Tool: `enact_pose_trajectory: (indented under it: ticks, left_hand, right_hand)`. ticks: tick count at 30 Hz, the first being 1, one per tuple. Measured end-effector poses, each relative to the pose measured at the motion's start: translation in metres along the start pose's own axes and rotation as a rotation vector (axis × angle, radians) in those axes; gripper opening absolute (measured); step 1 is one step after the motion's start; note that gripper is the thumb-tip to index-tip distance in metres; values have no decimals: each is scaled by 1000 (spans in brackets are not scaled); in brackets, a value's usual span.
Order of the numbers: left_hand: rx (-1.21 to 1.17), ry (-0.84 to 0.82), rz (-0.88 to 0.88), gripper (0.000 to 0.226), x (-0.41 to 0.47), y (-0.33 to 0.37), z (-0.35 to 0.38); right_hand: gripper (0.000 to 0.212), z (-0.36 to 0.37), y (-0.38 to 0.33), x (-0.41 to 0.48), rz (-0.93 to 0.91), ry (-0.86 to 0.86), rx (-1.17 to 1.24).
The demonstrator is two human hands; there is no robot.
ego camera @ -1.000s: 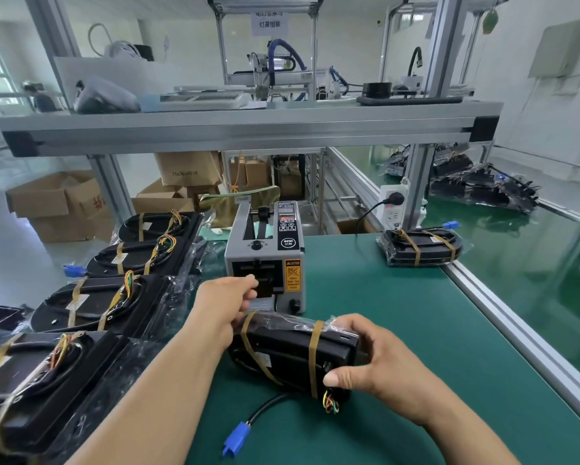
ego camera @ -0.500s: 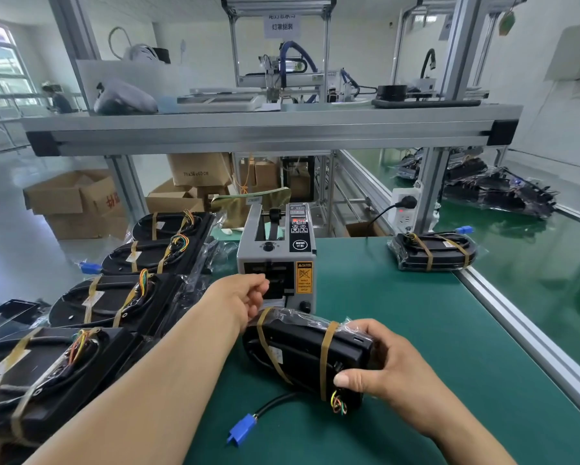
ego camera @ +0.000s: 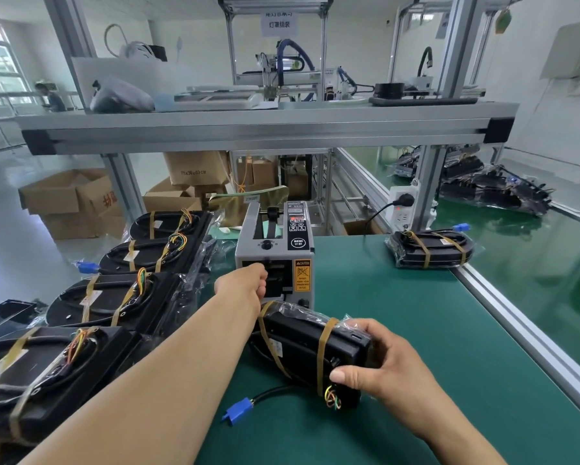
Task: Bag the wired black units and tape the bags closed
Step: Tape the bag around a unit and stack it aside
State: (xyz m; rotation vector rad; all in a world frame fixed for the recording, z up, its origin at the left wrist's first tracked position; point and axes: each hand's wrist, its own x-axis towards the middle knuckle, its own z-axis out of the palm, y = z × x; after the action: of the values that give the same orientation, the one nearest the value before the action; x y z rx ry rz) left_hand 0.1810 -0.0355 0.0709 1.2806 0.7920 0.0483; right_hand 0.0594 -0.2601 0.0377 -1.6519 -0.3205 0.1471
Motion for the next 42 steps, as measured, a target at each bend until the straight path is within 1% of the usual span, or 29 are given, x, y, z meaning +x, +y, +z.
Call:
enact_pose_trajectory:
  ticks: [3,5,6,8,10,12,13,15,21,23,28,33,38,42]
  left_hand:
    - [23,-8,90,5,-18,0,-12]
    - [95,-19,229,10,-36,1,-23]
    - [131,-51,309,12,-49,0,-29]
    - [241,-196,455,14,-79,-6,-40]
    - [380,-364,550,9,-110,-19,-45]
    - [451,-477,583,9,-132,-31,-44]
    - [475,-501,586,10,-140,-36,-42]
    - [516,-494,590,11,-147,-43,-37]
    - [543,-399,582,11,-148,-54,-29]
    - [567,-393,587,10,-148,-54,-28]
    - [601,-394,582,18,-149,-52,-28]
    - [574,-414,566,14,-149,-51,-26]
    - [622,-388,595,19,-149,-53,-25]
    - [667,-350,610,11,-147,-57,-25]
  right_hand:
    - [50,3,-1,-4,0,5,-17]
    - [49,5,-1,-5,-2,16,-16]
    - [49,6,-1,-5,-3,20,-16]
    - [50,9,-2,-5,-5,24,-17]
    - [50,11,-3,-5,-12,37,-16]
    - [50,13,-3,-6,-26,60,-31]
    - [51,14,-4,-6,-34,72,-40]
    - [51,15,-5,-8,-44,87,-56]
    - [52,18,-3,-9,-55,112,-100]
    - [52,19,-3,-8,-56,117,-111]
    - [53,20,-3,-8,-52,111,-109]
    - [53,20,-1,-8,-48,115,-101]
    - [51,19,1,-8,-46,108,-116]
    - [49,17,-1,-9,-48,99,-124]
